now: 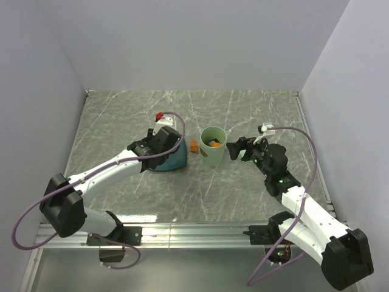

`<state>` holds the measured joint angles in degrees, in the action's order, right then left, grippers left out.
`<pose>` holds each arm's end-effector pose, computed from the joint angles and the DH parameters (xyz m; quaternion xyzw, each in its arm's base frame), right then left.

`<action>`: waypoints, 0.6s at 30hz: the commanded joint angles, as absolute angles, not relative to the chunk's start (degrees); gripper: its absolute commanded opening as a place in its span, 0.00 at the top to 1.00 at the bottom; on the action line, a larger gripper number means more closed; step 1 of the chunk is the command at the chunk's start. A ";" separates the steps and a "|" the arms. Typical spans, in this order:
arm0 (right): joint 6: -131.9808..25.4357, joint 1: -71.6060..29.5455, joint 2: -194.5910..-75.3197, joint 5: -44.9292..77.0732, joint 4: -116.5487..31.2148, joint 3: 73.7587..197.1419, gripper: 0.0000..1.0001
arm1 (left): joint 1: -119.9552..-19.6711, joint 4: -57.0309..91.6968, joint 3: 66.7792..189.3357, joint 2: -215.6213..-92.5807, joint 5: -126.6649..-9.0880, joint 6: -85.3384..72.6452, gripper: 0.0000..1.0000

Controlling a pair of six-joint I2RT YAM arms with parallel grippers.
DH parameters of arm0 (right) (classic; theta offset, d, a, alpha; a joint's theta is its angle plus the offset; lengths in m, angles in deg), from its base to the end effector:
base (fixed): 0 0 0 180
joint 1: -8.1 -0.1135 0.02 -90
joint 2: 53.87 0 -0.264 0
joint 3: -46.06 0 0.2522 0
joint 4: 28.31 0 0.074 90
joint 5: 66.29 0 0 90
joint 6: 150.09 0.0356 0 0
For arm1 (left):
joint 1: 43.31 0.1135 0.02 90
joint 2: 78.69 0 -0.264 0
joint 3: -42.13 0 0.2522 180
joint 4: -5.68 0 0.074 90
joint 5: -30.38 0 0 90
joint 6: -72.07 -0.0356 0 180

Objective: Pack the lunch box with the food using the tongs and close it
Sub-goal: Pick up the food using the clamp

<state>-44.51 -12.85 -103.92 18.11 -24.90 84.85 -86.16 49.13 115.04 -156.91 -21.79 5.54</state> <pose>0.1914 0.0770 0.2517 -0.0673 0.7506 0.2407 0.6117 0.2235 -0.1775 0.2718 0.0365 0.8920 0.0718 0.4448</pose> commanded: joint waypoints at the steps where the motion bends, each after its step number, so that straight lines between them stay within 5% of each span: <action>1: -44.44 -12.38 -102.57 17.91 -23.35 84.78 0.08 | -86.73 50.11 115.92 -157.80 -19.89 7.12 0.54; 18: -44.53 -12.38 -102.30 17.30 -23.26 84.51 0.08 | -87.43 52.66 116.97 -162.45 -22.35 8.62 0.49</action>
<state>-44.51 -12.85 -103.78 18.02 -24.90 84.85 -86.99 52.28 115.04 -162.20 -22.29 7.46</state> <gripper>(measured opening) 0.921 0.516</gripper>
